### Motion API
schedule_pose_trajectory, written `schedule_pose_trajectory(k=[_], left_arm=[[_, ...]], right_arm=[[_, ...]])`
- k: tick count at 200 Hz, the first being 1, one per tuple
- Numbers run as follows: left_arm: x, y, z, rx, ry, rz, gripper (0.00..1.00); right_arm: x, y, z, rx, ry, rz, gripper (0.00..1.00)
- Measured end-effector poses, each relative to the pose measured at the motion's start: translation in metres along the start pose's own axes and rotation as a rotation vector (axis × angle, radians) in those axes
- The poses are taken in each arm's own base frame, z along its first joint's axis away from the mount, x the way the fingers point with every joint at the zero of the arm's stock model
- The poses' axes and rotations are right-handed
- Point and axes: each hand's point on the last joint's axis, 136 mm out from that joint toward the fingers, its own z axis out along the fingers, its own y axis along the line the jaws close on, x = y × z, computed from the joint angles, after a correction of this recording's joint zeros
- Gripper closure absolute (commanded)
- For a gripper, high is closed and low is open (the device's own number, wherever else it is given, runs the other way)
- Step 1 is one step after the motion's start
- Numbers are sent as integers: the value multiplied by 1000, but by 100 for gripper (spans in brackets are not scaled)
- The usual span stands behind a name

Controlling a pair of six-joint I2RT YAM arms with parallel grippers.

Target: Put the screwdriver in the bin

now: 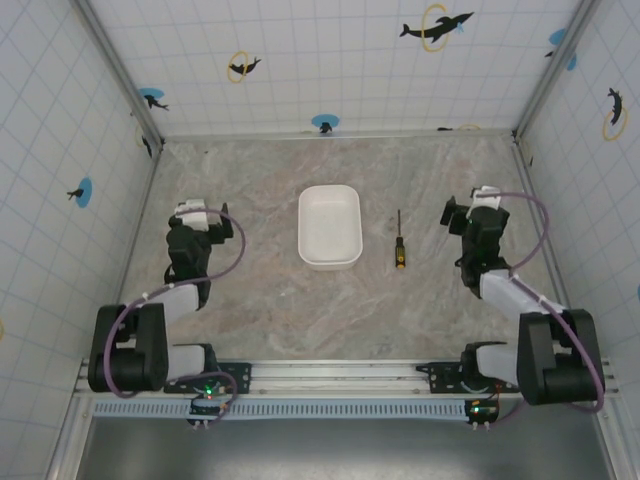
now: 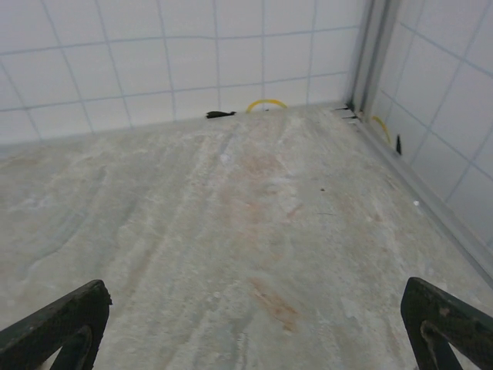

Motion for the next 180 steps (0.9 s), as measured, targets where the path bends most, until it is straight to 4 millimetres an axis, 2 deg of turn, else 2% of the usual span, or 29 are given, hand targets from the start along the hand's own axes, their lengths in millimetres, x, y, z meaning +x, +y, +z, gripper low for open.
schedule_pose_trajectory(k=[11, 24, 38, 52, 61, 79, 95, 143, 180], left_arm=[[-11, -4, 4, 26, 10, -26, 2], [-23, -14, 9, 79, 22, -66, 2], [-25, -30, 10, 149, 50, -109, 2], [-17, -49, 8, 226, 99, -158, 2], [-10, -60, 5, 273, 136, -187, 2], [3, -79, -2, 356, 207, -235, 2], [12, -92, -8, 417, 260, -272, 2], [25, -113, -22, 535, 350, -355, 2], [33, -123, -31, 582, 398, -391, 2]], right_arm=[[-16, 15, -4, -37, 15, 7, 0], [-26, 37, -10, -98, 53, 11, 0], [-20, 62, -18, -165, 124, 11, 0], [1, 85, -26, -217, 225, -2, 1], [22, 97, -31, -244, 306, -15, 2], [63, 113, -41, -266, 450, -39, 7], [88, 119, -46, -272, 538, -45, 9], [144, 132, -49, -251, 717, -100, 16], [166, 135, -47, -228, 784, -127, 23]])
